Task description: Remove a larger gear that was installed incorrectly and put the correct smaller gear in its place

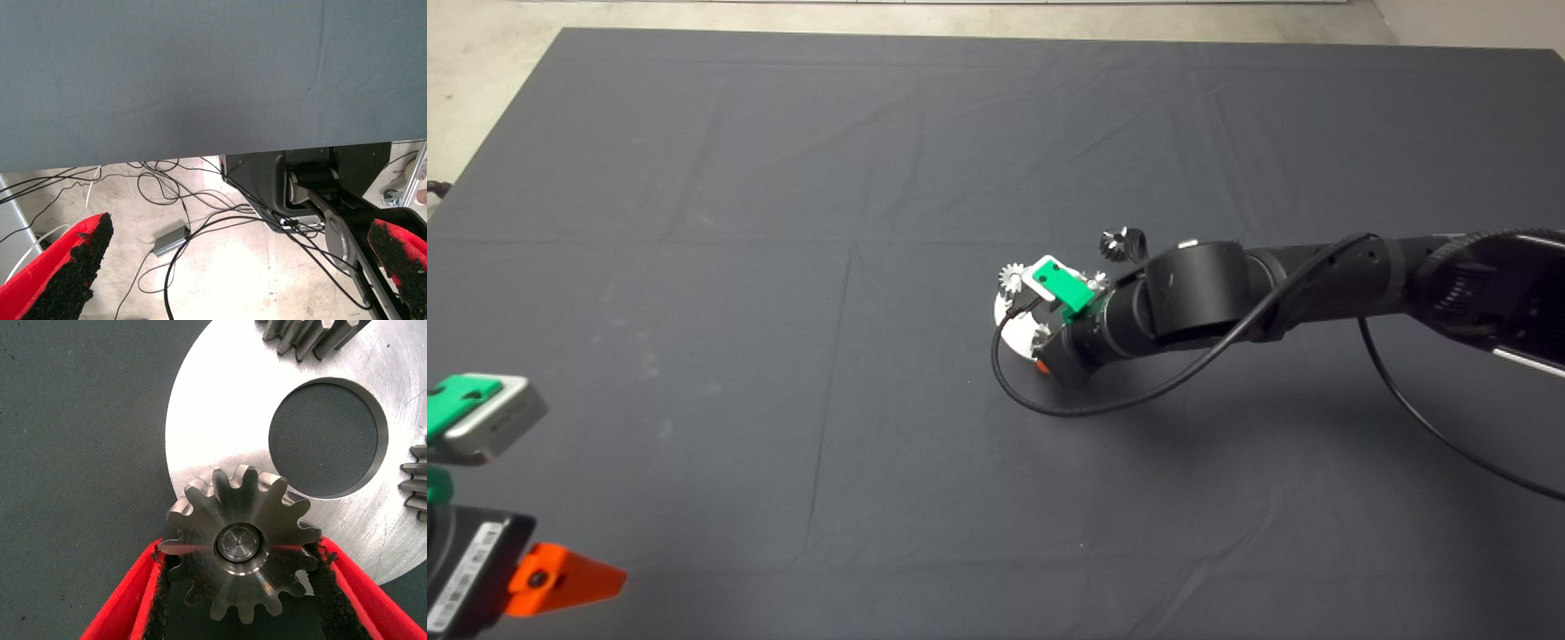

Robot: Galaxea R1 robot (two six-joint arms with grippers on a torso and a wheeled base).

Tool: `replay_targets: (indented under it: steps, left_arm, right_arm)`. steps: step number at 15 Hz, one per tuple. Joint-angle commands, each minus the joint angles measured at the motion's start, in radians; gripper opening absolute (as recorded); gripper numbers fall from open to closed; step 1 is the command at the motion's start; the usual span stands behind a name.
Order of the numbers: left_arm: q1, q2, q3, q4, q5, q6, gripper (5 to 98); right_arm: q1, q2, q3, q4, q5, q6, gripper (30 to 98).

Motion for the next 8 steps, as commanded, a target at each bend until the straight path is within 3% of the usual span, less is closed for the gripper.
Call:
replay_targets:
  steps: [1,8]
  left_arm:
    - [-0.007,0.001,0.018,-0.018,0.033,-0.004,98.1]
    - [-0.007,-0.001,0.018,-0.018,0.033,-0.004,98.1]
  right_arm:
    - [0.014,-0.001,0.012,-0.024,0.004,0.005,49.0]
    - [0.021,-0.005,0.032,-0.022,0.005,0.01,47.7]
